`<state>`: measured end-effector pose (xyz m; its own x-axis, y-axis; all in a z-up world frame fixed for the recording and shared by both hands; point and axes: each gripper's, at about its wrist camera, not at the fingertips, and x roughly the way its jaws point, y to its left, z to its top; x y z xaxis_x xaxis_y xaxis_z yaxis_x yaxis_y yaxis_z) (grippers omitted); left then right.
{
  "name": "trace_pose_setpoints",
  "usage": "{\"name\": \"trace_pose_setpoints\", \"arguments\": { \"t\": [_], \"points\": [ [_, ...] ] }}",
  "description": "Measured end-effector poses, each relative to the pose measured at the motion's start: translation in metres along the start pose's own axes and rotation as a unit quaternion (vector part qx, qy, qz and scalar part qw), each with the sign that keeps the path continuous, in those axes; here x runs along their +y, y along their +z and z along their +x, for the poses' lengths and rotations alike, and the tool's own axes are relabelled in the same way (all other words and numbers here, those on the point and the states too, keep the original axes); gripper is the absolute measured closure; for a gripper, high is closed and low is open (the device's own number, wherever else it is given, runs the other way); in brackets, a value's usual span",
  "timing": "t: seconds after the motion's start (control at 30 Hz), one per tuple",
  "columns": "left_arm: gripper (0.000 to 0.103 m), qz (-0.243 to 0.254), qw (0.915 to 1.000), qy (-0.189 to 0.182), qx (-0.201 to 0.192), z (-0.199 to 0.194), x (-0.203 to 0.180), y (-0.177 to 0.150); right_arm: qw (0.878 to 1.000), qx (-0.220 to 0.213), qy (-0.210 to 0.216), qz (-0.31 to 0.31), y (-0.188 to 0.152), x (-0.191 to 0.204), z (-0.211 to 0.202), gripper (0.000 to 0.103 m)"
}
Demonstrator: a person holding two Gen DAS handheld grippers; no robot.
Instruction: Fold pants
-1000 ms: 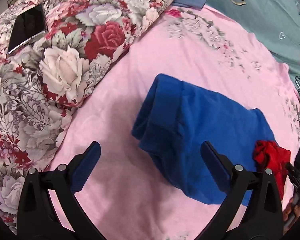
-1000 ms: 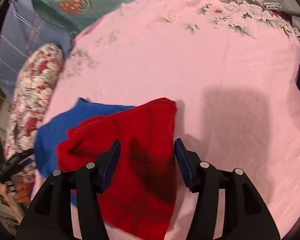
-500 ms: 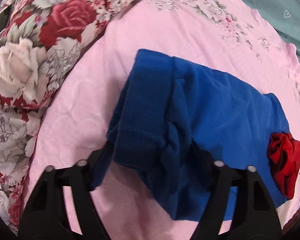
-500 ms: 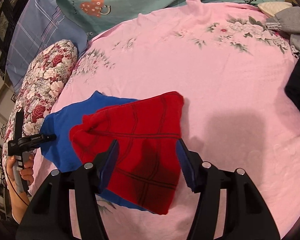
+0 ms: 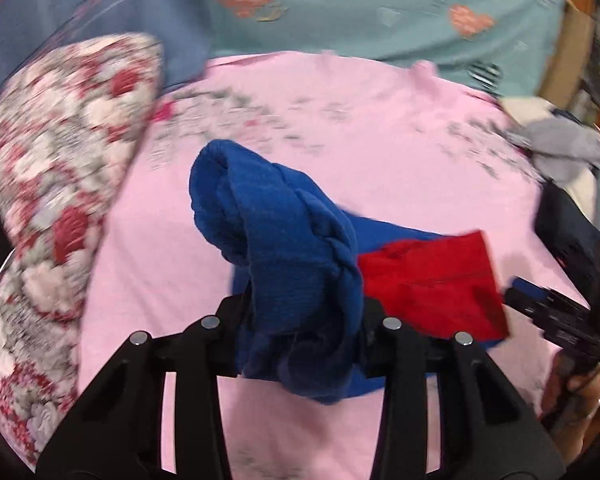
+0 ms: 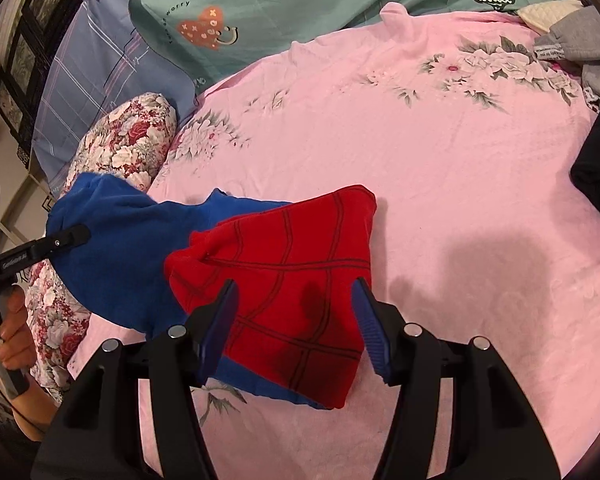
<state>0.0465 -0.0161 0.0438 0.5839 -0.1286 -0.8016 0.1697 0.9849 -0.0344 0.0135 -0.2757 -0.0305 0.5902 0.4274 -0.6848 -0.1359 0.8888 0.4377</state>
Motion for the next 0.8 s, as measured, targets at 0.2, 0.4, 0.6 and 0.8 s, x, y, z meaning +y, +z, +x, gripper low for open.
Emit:
{"name": "trace_pose_setpoints", "arguments": {
  "t": [0.2,0.4,0.6,0.8],
  "points": [
    [0.009,0.049,0.9909,-0.109,0.062,0.065,-0.07,-0.002,1.0,0.004,-0.008,0.007,-0.006,-0.005,-0.006,0.043],
    [0.009,0.021,0.9853,-0.147,0.086,0.073,-0.06,-0.011,1.0,0.01,-0.008,0.018,-0.005,-0.01,-0.006,0.043],
    [0.004,-0.039,0.9876,-0.151,0.019,0.023,-0.003,-0.004,0.998,0.016,0.042,0.048,0.01,0.001,0.009,0.024],
    [0.004,-0.089,0.9946,-0.032,0.042,0.051,0.039,-0.011,0.999,0.015,0.048,0.002,0.027,0.04,0.018,0.022]
  ]
}}
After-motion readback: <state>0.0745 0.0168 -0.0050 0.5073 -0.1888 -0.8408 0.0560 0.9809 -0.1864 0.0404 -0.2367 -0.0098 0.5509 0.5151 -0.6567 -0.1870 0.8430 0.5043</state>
